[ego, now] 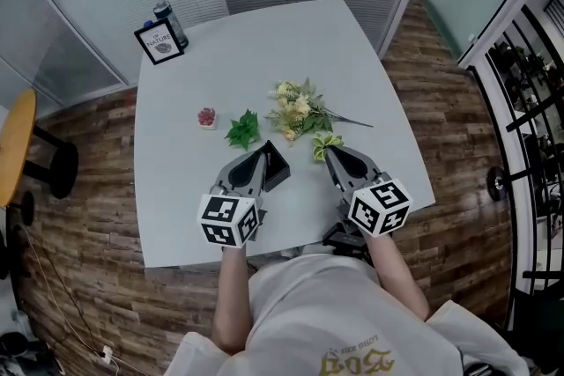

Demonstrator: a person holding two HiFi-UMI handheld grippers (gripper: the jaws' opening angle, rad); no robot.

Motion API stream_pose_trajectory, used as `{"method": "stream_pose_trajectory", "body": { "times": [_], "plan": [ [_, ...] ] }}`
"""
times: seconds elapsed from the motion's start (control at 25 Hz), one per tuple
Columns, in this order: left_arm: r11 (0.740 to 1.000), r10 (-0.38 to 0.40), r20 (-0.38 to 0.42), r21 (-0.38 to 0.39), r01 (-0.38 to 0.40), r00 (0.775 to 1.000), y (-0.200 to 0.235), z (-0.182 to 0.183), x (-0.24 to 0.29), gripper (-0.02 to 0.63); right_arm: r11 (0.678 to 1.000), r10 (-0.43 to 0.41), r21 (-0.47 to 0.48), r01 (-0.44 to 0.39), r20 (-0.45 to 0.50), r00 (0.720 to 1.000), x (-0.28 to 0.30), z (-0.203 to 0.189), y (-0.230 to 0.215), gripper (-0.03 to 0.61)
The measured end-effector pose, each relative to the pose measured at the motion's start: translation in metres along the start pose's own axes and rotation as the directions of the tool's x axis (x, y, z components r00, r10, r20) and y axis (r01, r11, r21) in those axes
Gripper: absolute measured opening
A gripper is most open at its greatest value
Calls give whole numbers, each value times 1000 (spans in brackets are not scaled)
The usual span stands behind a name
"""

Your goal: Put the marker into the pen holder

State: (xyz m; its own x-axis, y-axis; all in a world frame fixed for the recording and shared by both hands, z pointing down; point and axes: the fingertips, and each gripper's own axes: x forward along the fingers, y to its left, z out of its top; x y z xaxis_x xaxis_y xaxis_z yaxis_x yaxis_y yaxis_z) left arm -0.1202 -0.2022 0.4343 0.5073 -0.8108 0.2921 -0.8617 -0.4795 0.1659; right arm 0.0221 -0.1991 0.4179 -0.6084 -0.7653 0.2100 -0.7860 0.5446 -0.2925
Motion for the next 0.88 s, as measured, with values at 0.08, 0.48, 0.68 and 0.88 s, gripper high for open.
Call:
{"method": "stream_pose_trajectory", "body": {
  "times": [0.08,0.48,0.68,0.88],
  "plan": [
    [1000,4,1,-1,-4,1000,1,0,-2,20,1000,-4,6,4,-3,1000,-1,-1,-1,17],
    [1000,21,-24,-12,-21,1000,11,-8,-5,20,1000,12,9,-12,-7,1000,7,-5,7,17],
    [999,31,-33,-21,-32,999,17,-13,-10,20,1000,19,8,-19,-13,1000,8,-9,12,17],
    [999,30,-35,-27,-31,999,23,-15,-13,20,1000,27,9,-27,-17,999,13,-12,19,17]
  ]
}}
